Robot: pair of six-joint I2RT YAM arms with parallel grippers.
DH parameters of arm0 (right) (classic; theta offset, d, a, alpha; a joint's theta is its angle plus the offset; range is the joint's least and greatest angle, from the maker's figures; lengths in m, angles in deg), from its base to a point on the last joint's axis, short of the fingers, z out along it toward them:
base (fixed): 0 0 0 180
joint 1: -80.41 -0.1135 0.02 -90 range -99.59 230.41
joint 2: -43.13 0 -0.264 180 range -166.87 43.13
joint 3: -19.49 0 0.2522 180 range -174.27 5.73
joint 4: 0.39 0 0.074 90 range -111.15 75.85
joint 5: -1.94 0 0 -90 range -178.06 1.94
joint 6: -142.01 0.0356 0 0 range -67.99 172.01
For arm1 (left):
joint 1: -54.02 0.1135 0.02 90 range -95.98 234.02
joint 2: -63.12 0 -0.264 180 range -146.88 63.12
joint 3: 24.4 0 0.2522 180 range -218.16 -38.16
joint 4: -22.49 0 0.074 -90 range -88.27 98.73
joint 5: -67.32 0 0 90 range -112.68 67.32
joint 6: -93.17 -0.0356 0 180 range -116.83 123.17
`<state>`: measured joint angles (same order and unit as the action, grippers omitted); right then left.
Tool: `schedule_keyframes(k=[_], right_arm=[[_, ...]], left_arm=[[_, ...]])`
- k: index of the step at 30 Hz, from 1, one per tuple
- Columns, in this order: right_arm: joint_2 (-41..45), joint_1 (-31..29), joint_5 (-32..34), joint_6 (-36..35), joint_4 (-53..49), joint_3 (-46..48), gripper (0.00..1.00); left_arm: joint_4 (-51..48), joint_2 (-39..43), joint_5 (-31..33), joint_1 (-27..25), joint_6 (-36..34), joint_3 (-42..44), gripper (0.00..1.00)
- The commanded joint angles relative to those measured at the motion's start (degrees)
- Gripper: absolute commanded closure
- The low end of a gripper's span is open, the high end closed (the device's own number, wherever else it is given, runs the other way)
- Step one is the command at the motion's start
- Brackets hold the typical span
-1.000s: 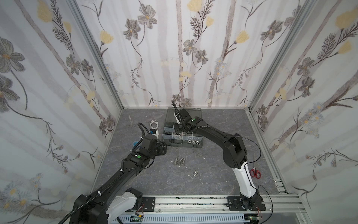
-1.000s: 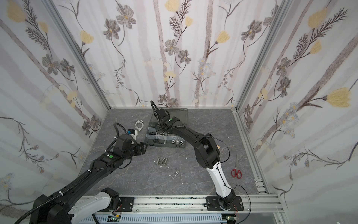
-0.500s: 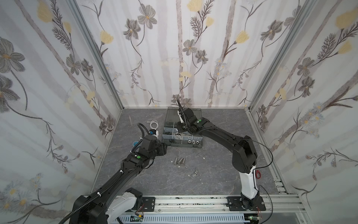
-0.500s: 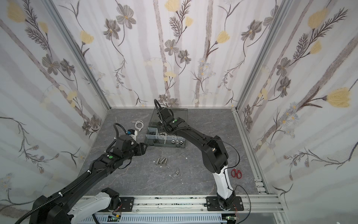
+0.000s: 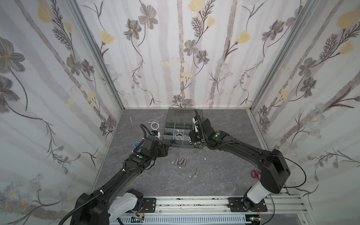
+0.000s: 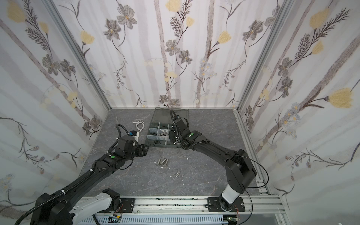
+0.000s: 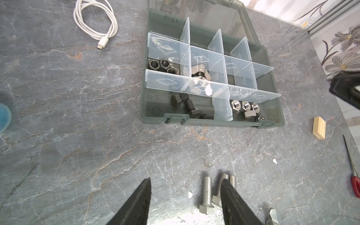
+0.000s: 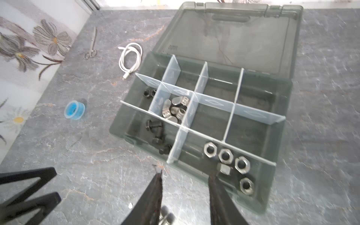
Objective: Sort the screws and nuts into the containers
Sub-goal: 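Withdraw the right gripper while the left gripper lowers onto the last wing nut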
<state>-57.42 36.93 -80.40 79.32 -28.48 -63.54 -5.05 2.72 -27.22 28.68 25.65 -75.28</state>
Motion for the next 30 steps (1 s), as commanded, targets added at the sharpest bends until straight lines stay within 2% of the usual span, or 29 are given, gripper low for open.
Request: schedule_keyframes(k=[1,8,12,21,30], right_arm=[[3.75,0.11,2.59,3.23,3.60,4.97,0.60],[12.91,0.42,5.46,8.13,5.16,15.57,0.60],[17.35,0.47,6.69,11.47,7.16,21.26,0.59],[26.71,0.85,9.51,16.72,8.57,31.83,0.58],[31.63,1.30,10.27,19.53,9.64,38.87,0.57]], left_arm=[[1.65,-0.42,-1.19,0.01,-0.06,-0.41,0.41],[2.27,-1.01,-2.97,-0.87,0.11,-0.41,0.41],[2.53,-1.71,-2.62,-3.88,0.20,-0.40,0.41],[2.53,-5.16,-0.77,-15.43,1.19,-1.31,0.41],[2.66,-13.48,-0.51,-26.50,3.25,-4.65,0.41]])
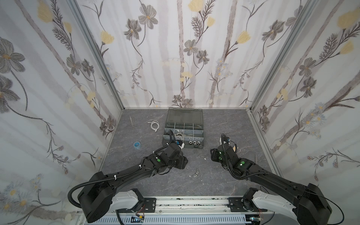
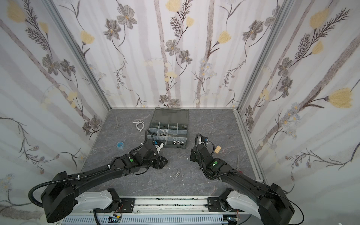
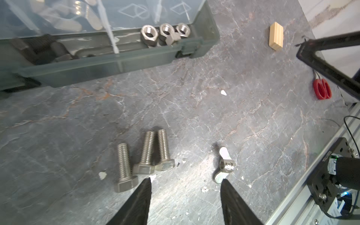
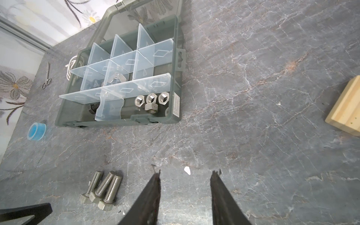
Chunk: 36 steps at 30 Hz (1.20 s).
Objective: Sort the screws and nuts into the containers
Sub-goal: 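Withdraw the right gripper while the left gripper lowers onto the last wing nut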
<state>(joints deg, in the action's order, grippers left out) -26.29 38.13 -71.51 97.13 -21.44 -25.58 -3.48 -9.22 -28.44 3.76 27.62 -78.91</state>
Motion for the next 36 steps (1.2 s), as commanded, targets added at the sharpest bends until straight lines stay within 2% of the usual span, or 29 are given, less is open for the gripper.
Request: schedule_keyframes(k=[1,16,36], right_arm=[[0.61,0.18,1.26,1.81,2.55,1.35,0.57],[0.21,0.17,0.40,2.69,3.41,3.88,0.57],[0.59,0.24,-0.74,3.48,4.19,5.95,0.57]], left_arm=[[1.05,-2.18,0.68,-2.35,1.37,-1.37,0.41],[1.09,-15.35,-0.78,-13.85,3.59,-6.81,0.41],[1.04,-23.41,1.34,-14.74,2.52,-10.76,0.50]])
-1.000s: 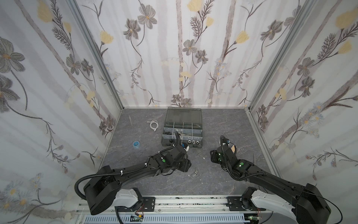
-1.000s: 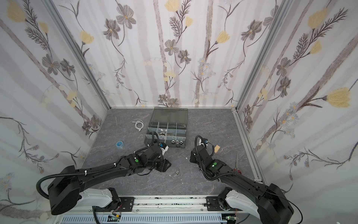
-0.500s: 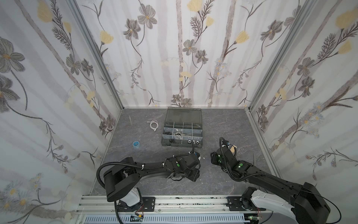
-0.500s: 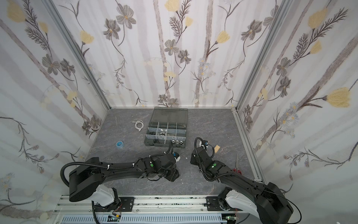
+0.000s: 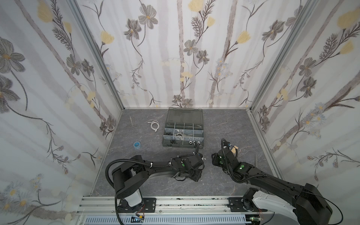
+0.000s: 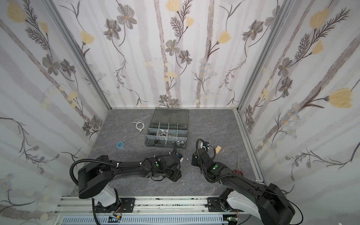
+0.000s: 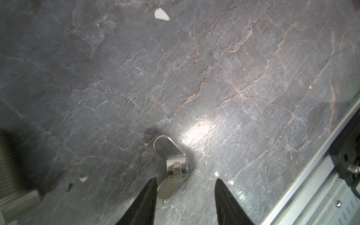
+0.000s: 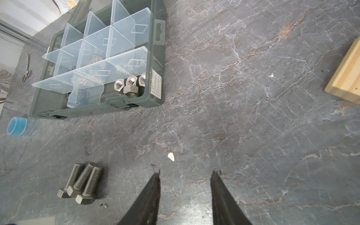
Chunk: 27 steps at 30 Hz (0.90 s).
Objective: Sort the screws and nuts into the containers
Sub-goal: 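Withdraw the right gripper while the left gripper lowers onto the last wing nut, then close the left gripper on the silver wing nut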
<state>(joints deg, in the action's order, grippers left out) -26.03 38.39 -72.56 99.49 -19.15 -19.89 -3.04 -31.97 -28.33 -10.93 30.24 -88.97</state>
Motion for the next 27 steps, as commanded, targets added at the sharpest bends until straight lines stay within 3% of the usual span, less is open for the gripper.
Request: schedule_keyframes(k=[1,13,27], right_arm=[[0.43,-0.01,0.29,1.21,1.92,0.31,0.57],[1.05,0.01,0.30,1.73,1.92,0.87,0.57],[0.86,-0.05,0.33,1.82,2.18,1.28,0.57]], left_arm=[[0.61,-0.92,1.21,0.00,-0.31,-0.78,0.51],[0.61,-3.62,3.18,0.00,-1.58,-2.10,0.57],[0.61,-5.52,2.99,0.00,-1.86,-2.86,0.71]])
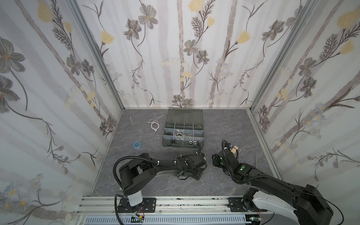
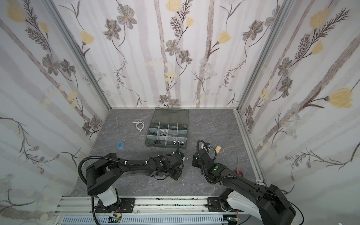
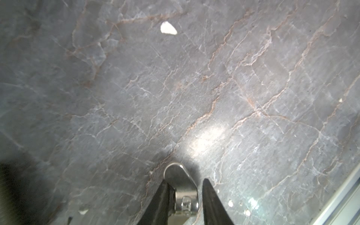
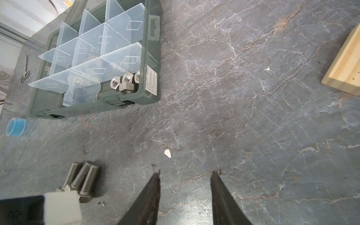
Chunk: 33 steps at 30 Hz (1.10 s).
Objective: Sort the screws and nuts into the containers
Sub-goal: 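Close the left gripper on the silver wing nut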
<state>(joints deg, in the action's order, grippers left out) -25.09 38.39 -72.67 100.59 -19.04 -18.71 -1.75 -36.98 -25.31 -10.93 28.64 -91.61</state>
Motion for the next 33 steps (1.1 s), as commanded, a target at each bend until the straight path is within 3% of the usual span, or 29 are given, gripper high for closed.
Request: schedule_keyframes(k=[1,22,33], right_arm=[[-0.06,0.01,0.43,0.77,2.05,0.15,0.57],[0.28,-0.03,1.10,0.84,2.12,0.78,0.57],[0.81,0.00,1.23,0.99,1.89,0.91,0.57]], left_arm=[[-0.68,-0.55,-0.22,0.01,-0.17,-0.08,0.72],[-0.77,1.13,-0.39,-0.98,-1.02,1.82,0.72],[-0.97,0.89,0.76,-0.88,-0.48,1.61,0.84]])
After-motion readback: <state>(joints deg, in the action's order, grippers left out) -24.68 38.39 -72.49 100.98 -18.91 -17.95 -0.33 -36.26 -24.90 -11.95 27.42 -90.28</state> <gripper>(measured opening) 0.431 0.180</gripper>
